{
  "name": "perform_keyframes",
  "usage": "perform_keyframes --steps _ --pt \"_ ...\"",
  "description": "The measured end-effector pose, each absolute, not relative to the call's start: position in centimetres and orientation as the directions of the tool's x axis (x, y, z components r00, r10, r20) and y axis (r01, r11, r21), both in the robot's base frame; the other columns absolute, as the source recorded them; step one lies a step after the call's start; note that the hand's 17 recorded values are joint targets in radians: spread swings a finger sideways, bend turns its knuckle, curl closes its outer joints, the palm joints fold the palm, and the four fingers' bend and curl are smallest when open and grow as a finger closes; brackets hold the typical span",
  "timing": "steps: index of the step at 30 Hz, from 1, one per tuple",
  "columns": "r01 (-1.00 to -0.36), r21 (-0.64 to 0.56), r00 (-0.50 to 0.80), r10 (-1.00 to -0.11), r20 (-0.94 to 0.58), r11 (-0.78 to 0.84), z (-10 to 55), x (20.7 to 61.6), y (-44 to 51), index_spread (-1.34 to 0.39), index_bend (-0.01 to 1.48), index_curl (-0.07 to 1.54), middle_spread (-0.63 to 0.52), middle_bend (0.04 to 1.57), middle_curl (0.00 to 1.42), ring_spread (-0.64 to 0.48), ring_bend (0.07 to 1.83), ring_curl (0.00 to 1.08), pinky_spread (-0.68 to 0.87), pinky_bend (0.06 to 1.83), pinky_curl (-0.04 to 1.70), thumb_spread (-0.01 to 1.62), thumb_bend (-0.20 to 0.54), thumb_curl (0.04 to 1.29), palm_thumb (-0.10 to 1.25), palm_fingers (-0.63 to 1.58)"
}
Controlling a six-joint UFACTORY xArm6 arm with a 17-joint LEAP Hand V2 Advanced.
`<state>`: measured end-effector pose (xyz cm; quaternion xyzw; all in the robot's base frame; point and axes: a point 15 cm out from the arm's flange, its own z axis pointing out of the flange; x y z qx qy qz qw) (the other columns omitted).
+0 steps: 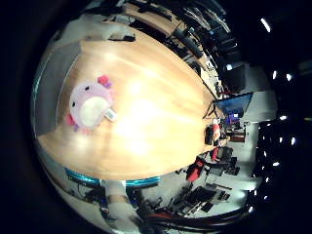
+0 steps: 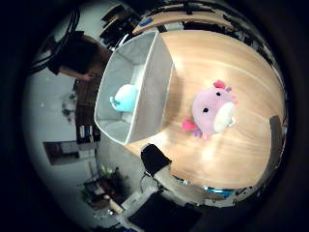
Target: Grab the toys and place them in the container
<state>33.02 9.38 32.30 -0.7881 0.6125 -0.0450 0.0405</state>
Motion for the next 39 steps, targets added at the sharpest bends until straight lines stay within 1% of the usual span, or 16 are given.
perform_keyframes --steps 3,9,16,22,32,39 --pt "-0.96 -0.126 0.249 -0.968 0.021 -0.249 31.0 33.3 9.5 -0.45 0.16 0.28 -0.09 0.31 0.37 -0.03 0.76 0.22 0.41 1.24 0.0 0.92 -0.031 0.29 0.19 0.25" --pt "-0.962 -0.096 0.254 -0.967 0.024 -0.255 28.2 33.9 9.6 -0.45 0.16 0.28 -0.1 0.32 0.37 -0.04 0.77 0.22 0.4 1.24 0.0 0.92 -0.031 0.29 0.19 0.24" --pt "-0.961 -0.088 0.259 -0.965 0.036 -0.261 25.7 35.0 9.6 -0.44 0.16 0.29 -0.12 0.31 0.37 -0.05 0.78 0.22 0.39 1.24 0.0 0.92 -0.031 0.29 0.19 0.23" --pt "-0.97 -0.047 0.236 -0.971 0.037 -0.238 23.5 35.6 8.8 -0.44 0.16 0.29 -0.13 0.32 0.37 -0.05 0.77 0.22 0.38 1.24 0.0 0.92 -0.031 0.29 0.19 0.23" --pt "-0.979 -0.012 0.202 -0.978 0.052 -0.203 20.4 37.0 6.9 -0.44 0.17 0.29 -0.12 0.32 0.37 -0.05 0.76 0.22 0.38 1.24 0.0 0.92 -0.031 0.29 0.19 0.21" --pt "-0.98 0.03 0.196 -0.979 0.054 -0.194 18.5 36.9 6.4 -0.44 0.16 0.29 -0.11 0.31 0.37 -0.06 0.78 0.22 0.35 1.24 0.0 0.92 -0.03 0.29 0.19 0.23"
